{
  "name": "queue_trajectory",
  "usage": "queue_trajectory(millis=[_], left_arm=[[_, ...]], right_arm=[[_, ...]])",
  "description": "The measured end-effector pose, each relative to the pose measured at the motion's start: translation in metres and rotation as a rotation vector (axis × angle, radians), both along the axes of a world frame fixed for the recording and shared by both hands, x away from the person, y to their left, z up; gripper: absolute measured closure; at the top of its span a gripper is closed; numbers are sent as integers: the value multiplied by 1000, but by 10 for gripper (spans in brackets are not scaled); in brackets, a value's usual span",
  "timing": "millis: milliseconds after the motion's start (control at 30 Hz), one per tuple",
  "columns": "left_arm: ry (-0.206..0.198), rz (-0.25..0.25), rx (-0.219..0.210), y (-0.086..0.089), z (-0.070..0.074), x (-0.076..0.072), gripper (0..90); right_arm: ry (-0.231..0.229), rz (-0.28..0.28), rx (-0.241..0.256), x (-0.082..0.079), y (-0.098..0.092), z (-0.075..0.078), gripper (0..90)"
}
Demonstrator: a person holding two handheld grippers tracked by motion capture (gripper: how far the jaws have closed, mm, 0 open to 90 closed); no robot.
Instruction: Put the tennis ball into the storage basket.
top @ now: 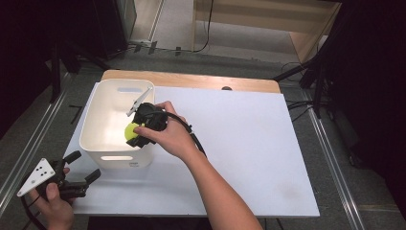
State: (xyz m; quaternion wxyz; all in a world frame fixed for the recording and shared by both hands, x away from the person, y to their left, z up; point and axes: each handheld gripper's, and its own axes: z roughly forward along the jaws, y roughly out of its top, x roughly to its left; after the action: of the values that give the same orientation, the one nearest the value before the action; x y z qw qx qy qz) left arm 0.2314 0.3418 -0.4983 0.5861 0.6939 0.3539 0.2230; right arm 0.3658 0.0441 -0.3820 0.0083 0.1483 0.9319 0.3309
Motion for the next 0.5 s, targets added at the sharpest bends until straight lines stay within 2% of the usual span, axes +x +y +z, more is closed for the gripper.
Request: queue_trajectory(millis=[167, 233, 300, 333, 500], left_arm=[[-1, 0, 0, 0, 0, 0, 0], [0, 0, 0, 0, 0, 0, 0], [-1, -2, 1, 0, 0, 0, 0], [-1, -1, 2, 0, 0, 0, 0], [0, -1, 1, 0, 0, 0, 0]], right_arm=[[3, 31, -10, -3, 1, -1, 219], [-22, 45, -24, -4, 3, -2, 204], [-21, 37, -9, -5, 2, 0, 148], [-21, 35, 11, -5, 1, 1, 145], [-43, 23, 51, -5, -5, 10, 107]])
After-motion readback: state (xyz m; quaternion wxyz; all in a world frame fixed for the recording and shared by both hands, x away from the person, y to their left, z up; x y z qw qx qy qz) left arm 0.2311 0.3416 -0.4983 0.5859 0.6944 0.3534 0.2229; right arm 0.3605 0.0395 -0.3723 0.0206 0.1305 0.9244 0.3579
